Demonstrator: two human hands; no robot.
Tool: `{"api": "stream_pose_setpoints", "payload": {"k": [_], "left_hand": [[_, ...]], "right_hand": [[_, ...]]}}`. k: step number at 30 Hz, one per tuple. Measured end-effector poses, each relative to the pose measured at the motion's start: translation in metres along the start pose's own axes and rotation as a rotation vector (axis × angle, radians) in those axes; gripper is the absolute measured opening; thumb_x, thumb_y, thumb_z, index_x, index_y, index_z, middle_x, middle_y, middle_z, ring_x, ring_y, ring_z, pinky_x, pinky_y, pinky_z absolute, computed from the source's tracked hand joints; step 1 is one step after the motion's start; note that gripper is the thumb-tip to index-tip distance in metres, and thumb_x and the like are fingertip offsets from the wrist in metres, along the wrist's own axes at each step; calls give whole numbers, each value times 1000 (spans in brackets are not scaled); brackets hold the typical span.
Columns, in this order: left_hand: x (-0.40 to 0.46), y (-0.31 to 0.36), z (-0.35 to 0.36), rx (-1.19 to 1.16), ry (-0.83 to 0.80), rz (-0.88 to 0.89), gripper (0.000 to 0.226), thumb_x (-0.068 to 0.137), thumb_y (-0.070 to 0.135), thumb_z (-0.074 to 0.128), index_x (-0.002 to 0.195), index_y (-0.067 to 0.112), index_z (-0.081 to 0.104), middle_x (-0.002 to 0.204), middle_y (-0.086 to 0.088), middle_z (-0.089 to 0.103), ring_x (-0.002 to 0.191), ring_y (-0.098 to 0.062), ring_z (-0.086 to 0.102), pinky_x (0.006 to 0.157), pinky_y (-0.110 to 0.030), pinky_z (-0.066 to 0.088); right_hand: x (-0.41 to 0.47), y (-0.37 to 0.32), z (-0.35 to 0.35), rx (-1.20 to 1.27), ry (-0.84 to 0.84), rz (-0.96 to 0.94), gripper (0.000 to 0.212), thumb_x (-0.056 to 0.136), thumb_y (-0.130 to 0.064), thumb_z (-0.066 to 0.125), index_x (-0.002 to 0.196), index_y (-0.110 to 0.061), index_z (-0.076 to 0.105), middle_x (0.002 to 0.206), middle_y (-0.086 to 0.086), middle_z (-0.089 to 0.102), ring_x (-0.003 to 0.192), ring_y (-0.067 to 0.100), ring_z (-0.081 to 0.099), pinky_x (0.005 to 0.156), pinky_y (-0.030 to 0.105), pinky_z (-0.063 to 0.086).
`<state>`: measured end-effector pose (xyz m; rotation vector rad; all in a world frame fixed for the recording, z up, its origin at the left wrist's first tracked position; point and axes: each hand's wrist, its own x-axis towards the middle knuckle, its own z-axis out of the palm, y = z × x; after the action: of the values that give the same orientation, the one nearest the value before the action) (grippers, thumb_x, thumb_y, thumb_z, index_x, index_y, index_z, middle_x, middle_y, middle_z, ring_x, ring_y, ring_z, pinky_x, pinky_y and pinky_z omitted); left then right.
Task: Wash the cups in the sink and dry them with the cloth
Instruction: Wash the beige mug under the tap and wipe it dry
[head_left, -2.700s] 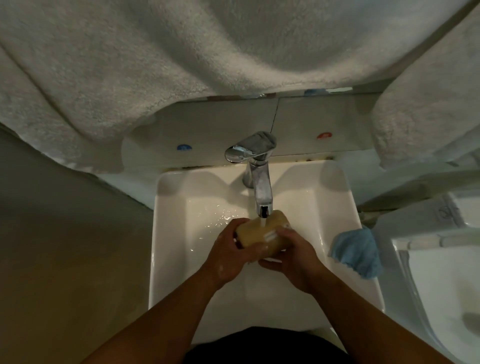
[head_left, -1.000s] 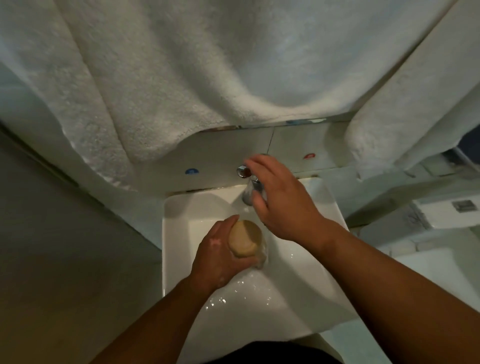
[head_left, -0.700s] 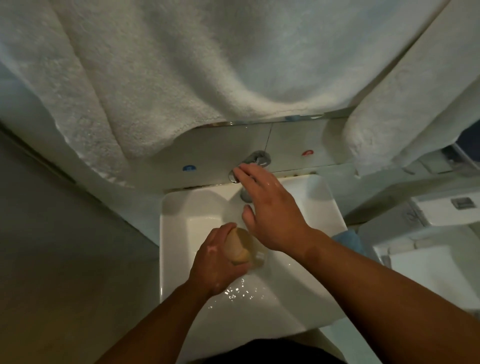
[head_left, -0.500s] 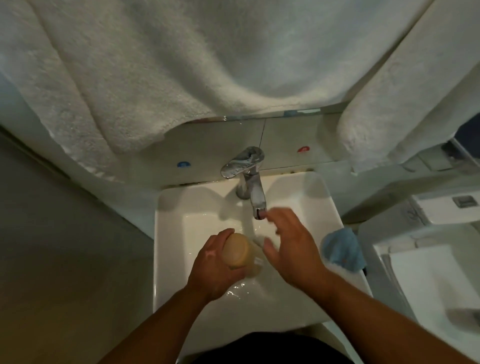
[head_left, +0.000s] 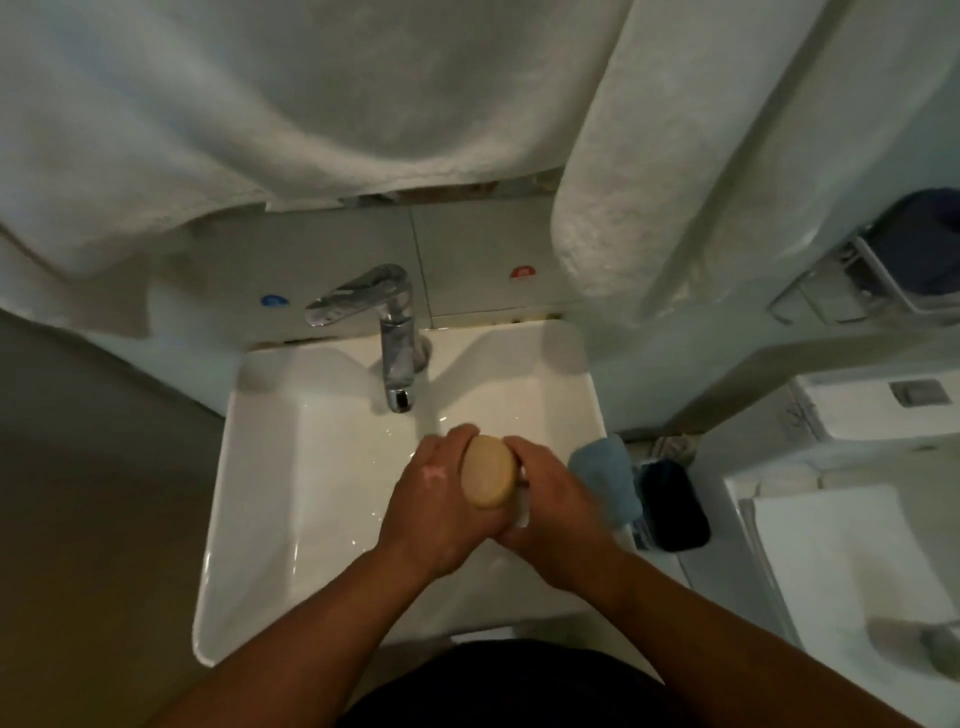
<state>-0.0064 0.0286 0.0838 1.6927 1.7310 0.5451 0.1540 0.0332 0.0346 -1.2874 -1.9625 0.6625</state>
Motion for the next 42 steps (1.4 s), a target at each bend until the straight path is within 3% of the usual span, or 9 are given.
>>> {"api": "stream_pose_setpoints", "payload": {"k": [5,9,13,18,22,24,29,35,42], "left_hand": [[-5,7,25,-51,78,2,96,59,60,84,141,26,48,127,12,52,111,-5,52,89,-14,41],[-2,-6,25,-46,-6,-146,85,58,38,96,126,32,45,111,9,57,97,-16,60,71,-8,40],[-17,-28,23,-53,-9,-260,86,58,30,96,122,38,40,112,11,57,90,-16,63,65,-19,49],[-21,-30,31,-88,-64,-307,87,59,18,95,119,33,35,113,5,53,93,-15,61,68,-28,56],[-18,-25,35,-143,-80,-262,99,57,21,92,132,41,31,122,10,49,103,-14,59,76,-32,60],[-15,-25,36,-119,-86,-208,107,58,25,92,142,44,28,127,12,47,108,-13,56,80,-20,55],[-4,-24,34,-56,-94,-85,90,58,33,90,131,50,40,129,14,49,110,-11,54,81,-14,45],[7,-28,20,-61,-183,-41,87,60,28,91,127,45,37,125,22,44,110,-9,53,79,-20,55],[19,-23,4,-47,-260,77,100,56,28,85,137,50,31,135,18,44,116,-5,52,92,-25,52]], "right_hand": [[-9,26,-20,91,-104,45,79,80,-45,80,143,-11,47,137,6,58,122,12,57,105,22,45],[-5,34,-34,129,-412,126,69,85,-27,77,146,-21,45,144,-4,48,127,8,49,110,31,43],[-8,68,-68,-83,-199,308,43,89,-24,68,130,-25,54,130,-7,49,116,11,52,98,23,42],[-4,101,-79,-145,-313,533,65,80,-56,70,129,-22,45,122,1,52,101,16,60,86,36,56],[-5,95,-75,-225,-291,515,46,89,-34,68,126,-17,47,116,3,53,97,22,59,79,36,53],[-6,93,-75,-258,-269,489,40,91,-27,64,126,-16,49,116,4,53,98,24,57,81,37,51],[-7,99,-79,-202,-257,430,34,94,-19,63,128,-16,60,120,4,62,106,20,61,93,27,46],[14,67,-120,114,-202,576,31,87,-13,71,113,-24,57,95,-6,71,86,8,66,75,24,54],[38,-3,-121,303,-247,392,23,82,-11,77,92,-27,65,80,-9,71,74,4,67,64,14,50]]}}
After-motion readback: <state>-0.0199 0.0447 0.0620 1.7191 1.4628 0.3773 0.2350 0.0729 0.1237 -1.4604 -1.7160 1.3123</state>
